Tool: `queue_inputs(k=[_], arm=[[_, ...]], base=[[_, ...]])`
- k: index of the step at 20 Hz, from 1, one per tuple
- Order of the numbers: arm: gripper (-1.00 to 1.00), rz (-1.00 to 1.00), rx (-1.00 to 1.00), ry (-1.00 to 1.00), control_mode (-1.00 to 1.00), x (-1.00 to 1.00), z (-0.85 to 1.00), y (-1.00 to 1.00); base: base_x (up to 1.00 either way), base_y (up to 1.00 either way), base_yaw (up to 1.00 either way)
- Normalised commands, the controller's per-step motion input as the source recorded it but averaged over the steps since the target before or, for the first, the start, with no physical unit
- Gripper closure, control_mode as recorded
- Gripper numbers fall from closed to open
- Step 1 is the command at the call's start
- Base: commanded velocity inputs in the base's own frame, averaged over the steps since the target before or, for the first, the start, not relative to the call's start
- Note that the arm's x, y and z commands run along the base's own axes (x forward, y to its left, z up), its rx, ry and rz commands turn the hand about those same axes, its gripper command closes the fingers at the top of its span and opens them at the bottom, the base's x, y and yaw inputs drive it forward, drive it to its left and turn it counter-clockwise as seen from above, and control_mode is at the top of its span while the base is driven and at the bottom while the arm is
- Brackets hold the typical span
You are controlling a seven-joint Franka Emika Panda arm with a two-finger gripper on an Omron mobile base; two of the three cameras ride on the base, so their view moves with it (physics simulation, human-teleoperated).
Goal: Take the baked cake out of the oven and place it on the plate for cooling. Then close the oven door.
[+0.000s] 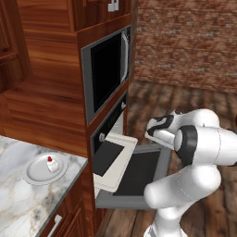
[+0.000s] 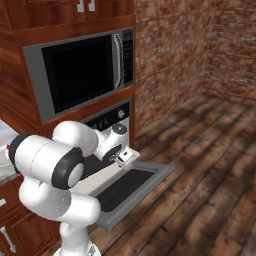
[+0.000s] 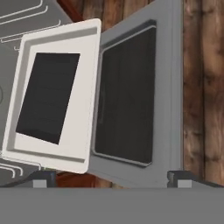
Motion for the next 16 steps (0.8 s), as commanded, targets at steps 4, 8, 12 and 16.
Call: queue_inputs(k=[4, 8, 12, 16], arm=[[-1.00, 0.00, -0.01, 0.00, -1.00, 0.44, -0.71, -0.04], [-1.00, 0.00, 0.00, 0.00, -1.00, 0.27, -0.68, -0.09], [-1.00, 0.02, 0.00, 0.00, -1.00, 0.22, -0.64, 0.00], [-1.00, 0.02, 0.00, 0.00, -1.00, 0.21, -0.56, 0.00]], base=[[0.00, 0.00, 0.00], [0.00, 0.00, 0.00], [0.00, 0.00, 0.00], [0.00, 0.00, 0.00]])
